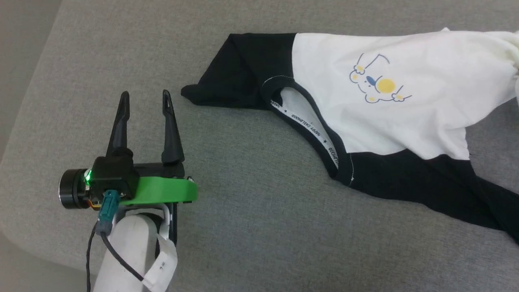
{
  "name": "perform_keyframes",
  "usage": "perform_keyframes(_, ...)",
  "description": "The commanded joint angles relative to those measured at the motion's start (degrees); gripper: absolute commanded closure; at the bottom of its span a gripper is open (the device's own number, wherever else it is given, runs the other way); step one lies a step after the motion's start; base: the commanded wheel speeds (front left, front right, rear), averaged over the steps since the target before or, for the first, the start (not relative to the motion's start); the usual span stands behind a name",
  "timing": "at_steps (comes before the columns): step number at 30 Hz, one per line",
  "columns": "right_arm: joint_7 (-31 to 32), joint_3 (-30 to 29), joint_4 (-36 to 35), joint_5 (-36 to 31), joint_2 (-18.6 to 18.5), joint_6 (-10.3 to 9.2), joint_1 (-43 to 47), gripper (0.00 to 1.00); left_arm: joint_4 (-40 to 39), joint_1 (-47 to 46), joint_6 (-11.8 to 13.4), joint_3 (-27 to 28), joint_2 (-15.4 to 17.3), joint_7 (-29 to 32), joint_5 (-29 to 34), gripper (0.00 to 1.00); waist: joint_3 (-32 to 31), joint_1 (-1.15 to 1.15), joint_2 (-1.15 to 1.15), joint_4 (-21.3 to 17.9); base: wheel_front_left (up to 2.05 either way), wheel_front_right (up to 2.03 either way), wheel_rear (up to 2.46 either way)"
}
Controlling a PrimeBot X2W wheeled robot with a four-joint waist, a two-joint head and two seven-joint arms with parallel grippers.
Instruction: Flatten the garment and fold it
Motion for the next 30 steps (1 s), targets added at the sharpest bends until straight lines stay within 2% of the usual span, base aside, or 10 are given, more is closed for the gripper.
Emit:
perform_keyframes(1,-0.6,-0.1,1.2,0.6,0.5,-0.01,1.1,1.00,0.0,-0.5,0.1,0.3,-0.4,-0.2,0.8,0.00,0.6,0.00,0.00,0.5,0.00,0.00,0.00)
perform_keyframes(2,-5.5,-0.9,1.8,0.8,1.1,-0.01,1.5,0.00,0.5,-0.1,-0.2,1.0,0.1,-0.2,2.2,0.00,-1.0,0.00,0.00,-0.8,0.00,0.00,0.00)
perform_keyframes(7,-15.3,-0.9,0.4,-0.5,0.2,-0.01,1.2,0.00,1.6,1.7,-0.2,1.9,0.9,-0.2,3.3,0.00,-5.2,0.00,0.00,-3.3,0.00,0.00,0.00)
perform_keyframes(10,-19.2,-0.5,-2.2,-0.8,-0.8,-0.01,1.2,0.00,2.0,3.1,-0.4,2.6,1.4,-0.2,3.3,0.00,-7.7,0.00,0.00,-4.5,0.00,0.00,0.00)
perform_keyframes(15,-21.4,1.2,-12.7,0.6,-3.4,-0.01,1.6,0.00,2.1,5.6,-0.4,3.4,2.1,-0.2,3.6,0.00,-11.5,0.00,0.00,-6.0,0.00,0.00,0.00)
perform_keyframes(18,-18.3,3.5,-23.0,3.5,-5.4,-0.01,3.1,0.00,1.9,6.8,-0.4,3.7,2.5,-0.2,3.6,0.00,-13.1,0.00,0.00,-6.5,0.00,0.00,0.00)
perform_keyframes(25,-3.7,8.8,-46.9,11.6,-12.1,-0.01,5.8,0.00,2.1,7.8,-0.9,4.1,2.8,-0.2,3.5,0.00,-14.8,0.00,0.00,-6.5,0.00,0.00,0.00)
perform_keyframes(30,4.9,12.5,-55.1,13.3,-14.6,-0.01,6.7,0.00,1.9,7.9,-1.1,4.1,2.7,-0.2,3.3,0.00,-14.5,0.00,0.00,-5.9,0.00,0.00,0.00)
